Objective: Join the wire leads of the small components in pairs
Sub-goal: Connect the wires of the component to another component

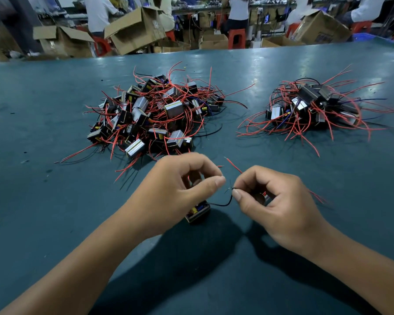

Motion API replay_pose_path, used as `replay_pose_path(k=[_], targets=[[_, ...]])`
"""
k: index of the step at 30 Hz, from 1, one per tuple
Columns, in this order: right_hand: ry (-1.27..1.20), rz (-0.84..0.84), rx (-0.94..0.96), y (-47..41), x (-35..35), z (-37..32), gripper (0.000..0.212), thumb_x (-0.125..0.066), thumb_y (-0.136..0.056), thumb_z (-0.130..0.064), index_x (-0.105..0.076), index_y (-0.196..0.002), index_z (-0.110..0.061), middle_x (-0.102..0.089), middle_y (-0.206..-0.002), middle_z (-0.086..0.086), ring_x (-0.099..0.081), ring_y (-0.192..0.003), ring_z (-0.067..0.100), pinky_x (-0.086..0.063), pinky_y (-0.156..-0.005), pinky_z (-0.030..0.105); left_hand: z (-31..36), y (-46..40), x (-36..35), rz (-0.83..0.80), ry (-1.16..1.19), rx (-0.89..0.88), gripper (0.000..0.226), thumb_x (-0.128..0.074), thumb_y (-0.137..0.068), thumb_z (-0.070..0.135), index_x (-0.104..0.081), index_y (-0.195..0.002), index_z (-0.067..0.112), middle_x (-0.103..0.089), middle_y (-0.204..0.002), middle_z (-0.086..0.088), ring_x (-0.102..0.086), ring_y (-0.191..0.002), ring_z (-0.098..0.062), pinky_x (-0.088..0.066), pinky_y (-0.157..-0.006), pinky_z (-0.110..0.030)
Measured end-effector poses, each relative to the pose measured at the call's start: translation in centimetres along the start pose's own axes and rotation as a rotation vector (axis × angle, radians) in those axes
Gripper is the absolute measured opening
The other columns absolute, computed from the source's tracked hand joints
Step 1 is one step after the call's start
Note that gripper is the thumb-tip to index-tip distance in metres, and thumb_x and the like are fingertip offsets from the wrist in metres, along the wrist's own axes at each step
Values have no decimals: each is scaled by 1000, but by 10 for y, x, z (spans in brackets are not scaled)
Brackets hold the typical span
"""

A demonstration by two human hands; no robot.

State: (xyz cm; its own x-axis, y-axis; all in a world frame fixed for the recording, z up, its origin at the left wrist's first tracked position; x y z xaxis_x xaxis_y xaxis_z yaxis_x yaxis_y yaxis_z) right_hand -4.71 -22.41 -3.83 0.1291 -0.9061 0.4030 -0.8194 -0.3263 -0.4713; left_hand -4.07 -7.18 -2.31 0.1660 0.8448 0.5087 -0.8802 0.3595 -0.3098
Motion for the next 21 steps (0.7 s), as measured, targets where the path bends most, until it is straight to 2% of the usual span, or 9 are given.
replay_pose_path(k=[1, 3, 5, 7, 11, 21], targets=[[-22, -1, -17, 0, 0, 3, 13, -66, -83, -14, -61, -74, -22, -56, -62, -14, -46, -54, 0, -38, -54, 13, 8, -1, 6, 16, -82, -99, 4, -70, -89, 23, -74, -89, 21, -65, -81, 11, -56, -65, -12, -43, -59, -28], [-44, -8, -37, 0, 0, 7, 13, -66, -84, -15, -61, -74, -22, -55, -61, -15, -46, -54, 1, -38, -54, 14, 20, -1, 10, 37, -233, -274, 10, -71, -88, 15, -76, -97, 14, -66, -93, 4, -57, -73, -10, -44, -65, -22], [-51, -22, -37, 0, -2, 8, 11, -66, -84, -18, -60, -77, -23, -55, -62, -16, -46, -55, 1, -38, -55, 14, 25, 1, 8, 40, -325, -363, 14, -72, -87, 15, -78, -100, 11, -66, -96, 0, -57, -81, -1, -43, -75, -15], [-70, -31, -39, 1, -3, 8, 7, -65, -84, -23, -60, -80, -24, -56, -63, -15, -47, -55, 1, -39, -55, 15, 27, 3, 4, 32, -380, -421, 17, -73, -88, 17, -78, -103, 11, -66, -97, -1, -59, -87, -6, -46, -79, -20], [-86, -43, -33, 1, -5, 7, 10, -65, -85, -18, -59, -78, -22, -54, -62, -15, -45, -55, 1, -37, -55, 13, 27, 4, -1, 20, -419, -479, 21, -74, -88, 22, -78, -106, 11, -67, -96, -2, -63, -84, -20, -52, -73, -36], [-47, -37, 23, 2, -5, -2, 13, -65, -83, -11, -60, -75, -20, -56, -65, -14, -48, -57, 3, -39, -58, 14, 35, 3, -2, -23, -471, -511, 17, -71, -90, 19, -79, -102, 10, -69, -93, -2, -59, -80, -24, -50, -69, -36]])
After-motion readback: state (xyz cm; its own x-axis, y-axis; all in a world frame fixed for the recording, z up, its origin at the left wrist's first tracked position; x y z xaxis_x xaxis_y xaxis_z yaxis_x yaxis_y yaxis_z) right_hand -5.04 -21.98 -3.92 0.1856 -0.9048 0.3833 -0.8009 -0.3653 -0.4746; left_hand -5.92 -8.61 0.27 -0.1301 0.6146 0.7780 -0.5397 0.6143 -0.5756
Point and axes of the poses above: each hand's wrist, its own y-axis away from the middle knuckle, its own x-axis out of the back of the hand, z = x × y, the point moved 8 cm from there along -y, towards the middle knuckle
